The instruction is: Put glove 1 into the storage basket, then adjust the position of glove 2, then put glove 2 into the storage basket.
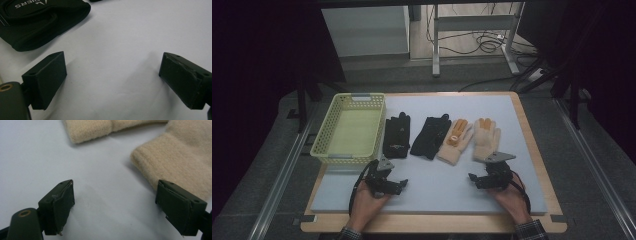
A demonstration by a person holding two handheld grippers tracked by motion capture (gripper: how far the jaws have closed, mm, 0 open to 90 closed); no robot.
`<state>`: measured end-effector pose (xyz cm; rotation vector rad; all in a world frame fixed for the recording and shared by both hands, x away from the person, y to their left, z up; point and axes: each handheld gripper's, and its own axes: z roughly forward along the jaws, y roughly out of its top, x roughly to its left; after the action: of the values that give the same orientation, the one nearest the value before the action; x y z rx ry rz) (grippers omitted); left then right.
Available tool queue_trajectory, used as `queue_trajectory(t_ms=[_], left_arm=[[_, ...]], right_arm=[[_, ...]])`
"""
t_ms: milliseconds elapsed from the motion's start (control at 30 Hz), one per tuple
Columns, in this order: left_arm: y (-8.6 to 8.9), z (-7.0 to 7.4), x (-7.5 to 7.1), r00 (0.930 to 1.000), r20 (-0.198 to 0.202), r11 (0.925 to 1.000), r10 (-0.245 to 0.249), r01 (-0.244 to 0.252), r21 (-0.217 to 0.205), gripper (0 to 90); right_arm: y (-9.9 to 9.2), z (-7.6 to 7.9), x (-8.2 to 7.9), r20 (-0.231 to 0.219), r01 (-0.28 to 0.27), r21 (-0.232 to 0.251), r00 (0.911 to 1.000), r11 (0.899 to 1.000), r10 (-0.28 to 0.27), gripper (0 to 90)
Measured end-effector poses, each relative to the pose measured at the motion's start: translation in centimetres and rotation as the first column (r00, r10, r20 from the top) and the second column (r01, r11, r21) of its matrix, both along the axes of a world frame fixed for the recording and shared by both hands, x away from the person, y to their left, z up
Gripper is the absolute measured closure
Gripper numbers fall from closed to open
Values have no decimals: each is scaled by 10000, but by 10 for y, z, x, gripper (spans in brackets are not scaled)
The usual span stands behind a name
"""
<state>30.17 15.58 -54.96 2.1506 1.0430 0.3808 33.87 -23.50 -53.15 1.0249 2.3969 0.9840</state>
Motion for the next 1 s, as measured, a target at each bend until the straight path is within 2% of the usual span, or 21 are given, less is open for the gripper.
queue_trajectory(t_ms=[367,667,1000], left_arm=[[0,0,0,10000,0,10000,1,-1,-1,75],[0,0,0,10000,3,10000,1,-1,1,75],[0,0,0,10000,3,10000,1,-1,2,75]], right_arm=[[1,1,-1,-83,135,-8,9999,9999,-135,150],[9,6,2,-196,-65,18,9998,10000,66,151],[22,15,13,-235,-334,291,9991,9990,341,155]])
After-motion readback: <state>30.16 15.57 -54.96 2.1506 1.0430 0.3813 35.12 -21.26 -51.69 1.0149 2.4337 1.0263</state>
